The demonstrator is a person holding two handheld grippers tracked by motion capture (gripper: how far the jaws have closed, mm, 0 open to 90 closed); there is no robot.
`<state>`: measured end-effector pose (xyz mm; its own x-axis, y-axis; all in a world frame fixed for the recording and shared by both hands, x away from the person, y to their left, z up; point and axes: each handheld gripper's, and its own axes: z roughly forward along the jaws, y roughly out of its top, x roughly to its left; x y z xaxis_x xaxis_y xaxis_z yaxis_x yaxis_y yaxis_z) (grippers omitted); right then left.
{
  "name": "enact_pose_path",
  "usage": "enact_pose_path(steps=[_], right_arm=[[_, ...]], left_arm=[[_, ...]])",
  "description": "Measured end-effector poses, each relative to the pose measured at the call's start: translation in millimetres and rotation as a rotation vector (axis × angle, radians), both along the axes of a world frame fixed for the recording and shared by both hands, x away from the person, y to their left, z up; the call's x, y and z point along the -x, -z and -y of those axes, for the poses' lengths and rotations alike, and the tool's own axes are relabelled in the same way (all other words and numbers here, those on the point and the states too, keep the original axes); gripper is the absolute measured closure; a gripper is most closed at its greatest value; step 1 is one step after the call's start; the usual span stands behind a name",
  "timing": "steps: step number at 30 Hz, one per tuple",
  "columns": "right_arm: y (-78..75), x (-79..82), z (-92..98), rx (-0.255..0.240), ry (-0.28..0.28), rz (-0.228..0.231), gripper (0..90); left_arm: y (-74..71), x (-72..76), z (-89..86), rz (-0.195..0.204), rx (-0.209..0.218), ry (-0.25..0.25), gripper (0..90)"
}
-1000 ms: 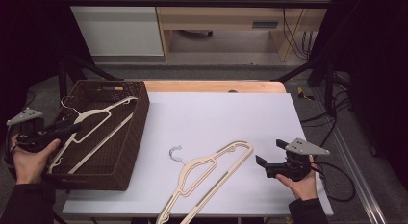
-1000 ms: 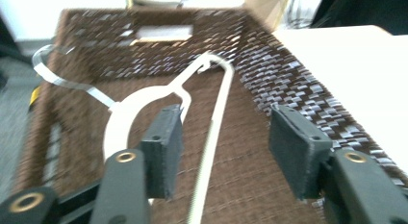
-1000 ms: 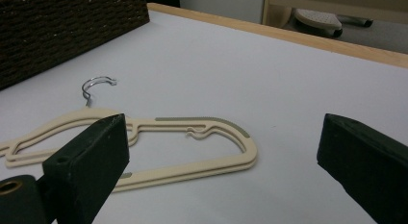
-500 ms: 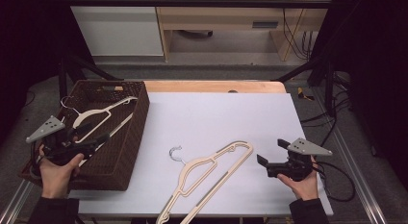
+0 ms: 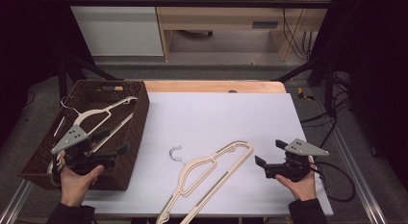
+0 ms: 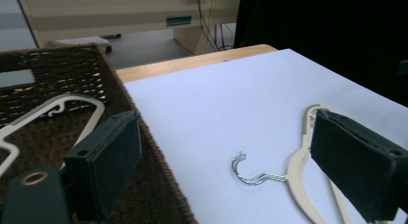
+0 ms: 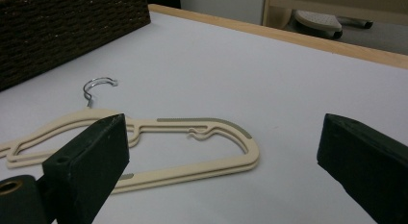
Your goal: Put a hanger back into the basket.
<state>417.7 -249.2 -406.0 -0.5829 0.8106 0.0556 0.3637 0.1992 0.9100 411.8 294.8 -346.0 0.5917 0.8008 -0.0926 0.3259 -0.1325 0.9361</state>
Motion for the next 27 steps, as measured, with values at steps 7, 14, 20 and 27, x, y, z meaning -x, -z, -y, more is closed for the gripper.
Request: enact_pose_path(steps=[7,14,20,27], right_arm=[[2.2,-1.5,-4.0,0.003,-0.004,-0.012,3.9],[1.1,-1.8,-8.4,0.003,-0.003,-0.013,4.3],[-1.8,-2.6,-21.9,0.005,-0.023,-0.017,4.5],[-6.5,-11.7,-43.6,-0.007,-0.049,-0.025,6.0]], left_arm=[[7.5,4.3,23.5,-0.01,-0.027,0.059,9.8],[14.1,11.9,48.9,-0.014,-0.056,0.124,10.1],[29.2,13.0,73.2,-0.041,-0.093,0.178,10.2],[56.7,12.1,85.6,-0.106,-0.138,0.199,11.0]])
